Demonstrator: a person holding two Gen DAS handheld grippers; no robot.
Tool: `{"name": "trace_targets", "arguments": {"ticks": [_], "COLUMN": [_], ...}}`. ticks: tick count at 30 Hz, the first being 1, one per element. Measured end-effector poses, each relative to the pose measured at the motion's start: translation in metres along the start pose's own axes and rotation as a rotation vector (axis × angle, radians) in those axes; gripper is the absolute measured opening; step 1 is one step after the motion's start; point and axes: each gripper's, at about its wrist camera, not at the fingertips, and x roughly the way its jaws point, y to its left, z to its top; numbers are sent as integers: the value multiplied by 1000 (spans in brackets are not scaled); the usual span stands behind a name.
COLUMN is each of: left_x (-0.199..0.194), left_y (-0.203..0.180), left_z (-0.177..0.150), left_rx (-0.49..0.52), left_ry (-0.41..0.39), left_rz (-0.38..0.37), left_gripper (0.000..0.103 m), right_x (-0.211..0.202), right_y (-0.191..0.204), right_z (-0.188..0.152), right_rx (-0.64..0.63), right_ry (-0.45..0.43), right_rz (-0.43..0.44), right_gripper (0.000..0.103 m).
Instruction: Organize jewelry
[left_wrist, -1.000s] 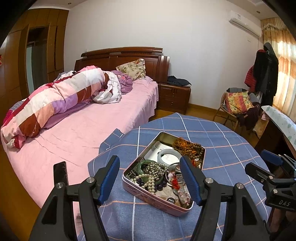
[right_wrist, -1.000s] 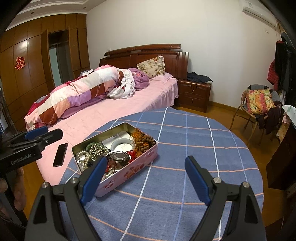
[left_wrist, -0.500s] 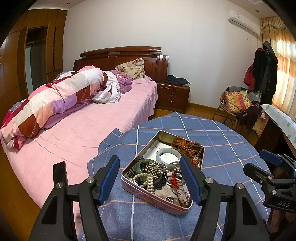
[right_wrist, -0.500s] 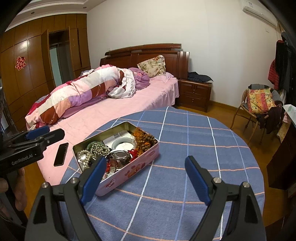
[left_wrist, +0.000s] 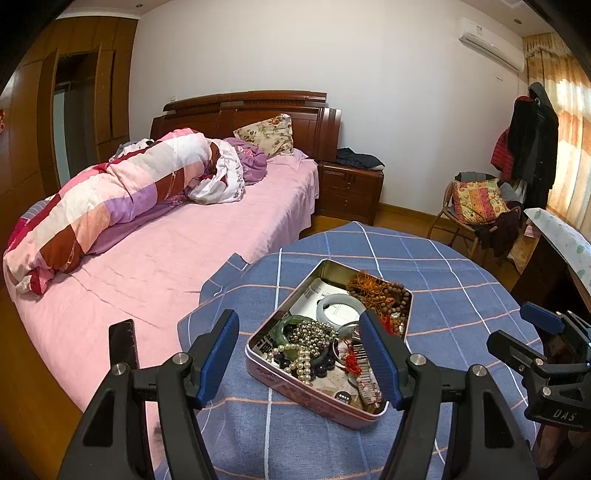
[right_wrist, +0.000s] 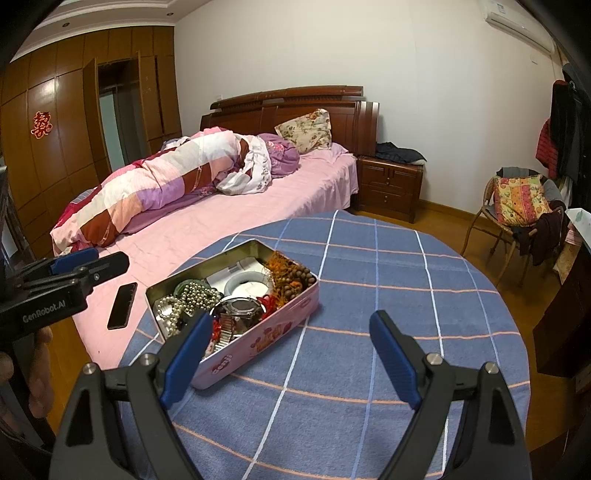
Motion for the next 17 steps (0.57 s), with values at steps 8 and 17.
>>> {"name": "trace_targets", "arguments": {"ticks": [8,17], "left_x": [1,0], "left_y": [-3,-6], "left_z": [-1,-2], "left_rx": [11,32], "left_ry": [5,1], "left_rz": [10,6], "left_gripper": [68,68], "right_x": [0,0], "right_y": [1,1], "right_z": [-2,-1], "right_rx": [-3,-3], "right_ry": [1,2], "right_rz": [-1,-2], "right_gripper": [89,90]}}
